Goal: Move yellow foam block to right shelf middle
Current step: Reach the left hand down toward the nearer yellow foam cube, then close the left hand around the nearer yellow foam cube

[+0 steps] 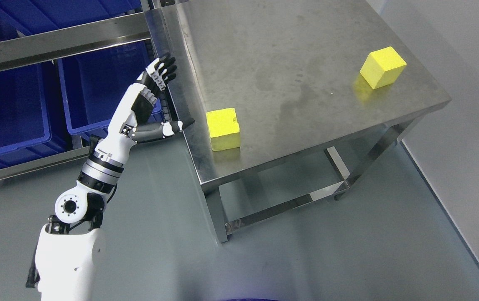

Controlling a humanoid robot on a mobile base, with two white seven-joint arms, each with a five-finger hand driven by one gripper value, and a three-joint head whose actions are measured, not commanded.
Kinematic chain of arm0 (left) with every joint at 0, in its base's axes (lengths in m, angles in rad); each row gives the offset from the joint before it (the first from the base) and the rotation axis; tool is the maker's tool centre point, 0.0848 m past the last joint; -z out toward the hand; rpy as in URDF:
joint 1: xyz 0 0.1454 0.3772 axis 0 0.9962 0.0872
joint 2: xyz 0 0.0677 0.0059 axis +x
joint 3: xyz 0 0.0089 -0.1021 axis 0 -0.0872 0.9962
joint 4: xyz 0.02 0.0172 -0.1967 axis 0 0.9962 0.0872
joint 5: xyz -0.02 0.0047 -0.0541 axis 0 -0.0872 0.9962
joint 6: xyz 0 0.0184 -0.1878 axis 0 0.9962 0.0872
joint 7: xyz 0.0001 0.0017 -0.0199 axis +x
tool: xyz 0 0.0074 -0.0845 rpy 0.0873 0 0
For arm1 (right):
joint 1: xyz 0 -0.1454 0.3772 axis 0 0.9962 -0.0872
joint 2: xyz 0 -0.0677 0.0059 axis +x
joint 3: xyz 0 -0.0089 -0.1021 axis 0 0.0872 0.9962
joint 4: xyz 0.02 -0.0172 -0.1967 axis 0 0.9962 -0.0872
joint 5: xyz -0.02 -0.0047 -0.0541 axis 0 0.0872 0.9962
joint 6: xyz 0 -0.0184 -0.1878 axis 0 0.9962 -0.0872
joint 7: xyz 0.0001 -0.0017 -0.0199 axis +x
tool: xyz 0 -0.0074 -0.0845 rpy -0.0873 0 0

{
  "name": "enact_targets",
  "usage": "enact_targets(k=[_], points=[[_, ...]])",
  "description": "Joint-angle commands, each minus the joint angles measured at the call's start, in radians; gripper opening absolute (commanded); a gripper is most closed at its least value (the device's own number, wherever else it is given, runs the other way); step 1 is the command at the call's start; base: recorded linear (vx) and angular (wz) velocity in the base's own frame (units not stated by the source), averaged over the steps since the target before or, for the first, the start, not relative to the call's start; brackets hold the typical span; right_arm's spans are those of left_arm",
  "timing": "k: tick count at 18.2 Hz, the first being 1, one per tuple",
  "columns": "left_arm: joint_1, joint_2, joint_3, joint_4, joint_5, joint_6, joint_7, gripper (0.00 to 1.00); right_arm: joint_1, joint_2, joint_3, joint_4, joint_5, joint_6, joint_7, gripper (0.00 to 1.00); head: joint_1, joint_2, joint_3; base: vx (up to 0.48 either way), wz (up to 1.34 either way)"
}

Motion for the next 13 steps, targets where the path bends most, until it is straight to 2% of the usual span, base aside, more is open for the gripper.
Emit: enact_targets(k=[1,3,7,13], points=[[-0.061,0.093,-0.028,0.017,-0.154,0.013,-0.131,1.00,0.024,-0.017,-0.012,-0.017,0.003,-0.001,0.000,1.00,0.0000,0.000,0.000,0.000,0.00],[-0.084,0.097,-0.063,0.042,-0.167,0.017,-0.142,1.00,0.023,-0.017,-0.012,-0.017,0.003,-0.001,0.000,1.00,0.0000,0.000,0.000,0.000,0.00],[-0.172,0.093,-0.175,0.123,-0.182,0.118,-0.148,1.00,0.024,-0.017,-0.012,-0.017,0.003,-0.001,0.000,1.00,0.0000,0.000,0.000,0.000,0.00],[-0.276,0.057,-0.283,0.261,-0.219,0.126,-0.148,1.00,0.024,-0.017,-0.012,-0.017,0.003,-0.001,0.000,1.00,0.0000,0.000,0.000,0.000,0.00]])
